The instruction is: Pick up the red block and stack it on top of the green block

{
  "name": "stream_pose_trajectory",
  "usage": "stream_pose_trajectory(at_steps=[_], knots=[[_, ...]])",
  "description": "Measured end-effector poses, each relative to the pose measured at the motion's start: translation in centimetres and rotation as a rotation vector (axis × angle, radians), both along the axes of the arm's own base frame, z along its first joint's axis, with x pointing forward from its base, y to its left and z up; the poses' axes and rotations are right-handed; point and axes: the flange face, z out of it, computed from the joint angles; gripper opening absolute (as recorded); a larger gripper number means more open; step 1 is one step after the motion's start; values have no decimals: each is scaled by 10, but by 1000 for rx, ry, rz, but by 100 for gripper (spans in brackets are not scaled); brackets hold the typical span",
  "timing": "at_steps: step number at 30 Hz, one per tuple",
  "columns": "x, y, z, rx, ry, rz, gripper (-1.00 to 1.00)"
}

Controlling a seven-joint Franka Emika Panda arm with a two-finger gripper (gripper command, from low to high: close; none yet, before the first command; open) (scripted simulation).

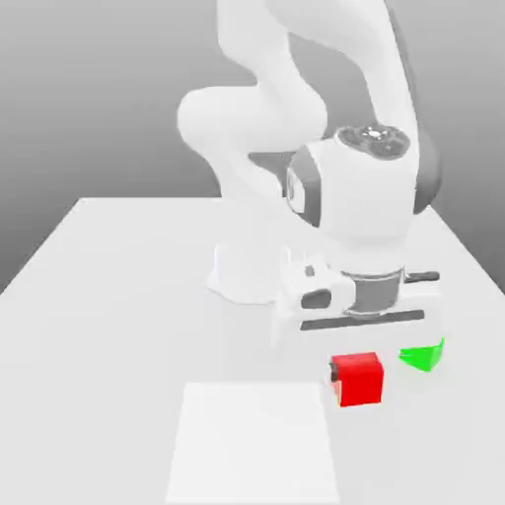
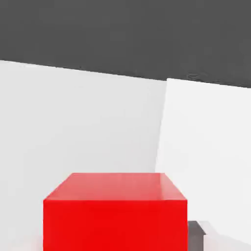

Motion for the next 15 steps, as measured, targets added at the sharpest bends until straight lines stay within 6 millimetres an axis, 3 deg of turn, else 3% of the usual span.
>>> stream_pose_trajectory(at_steps=[4, 12, 15], knots=[[-42, 46, 7, 0, -3, 281, -100], [-136, 106, 13, -17, -12, 832, -100], [-146, 112, -1, -26, -16, 897, -100]])
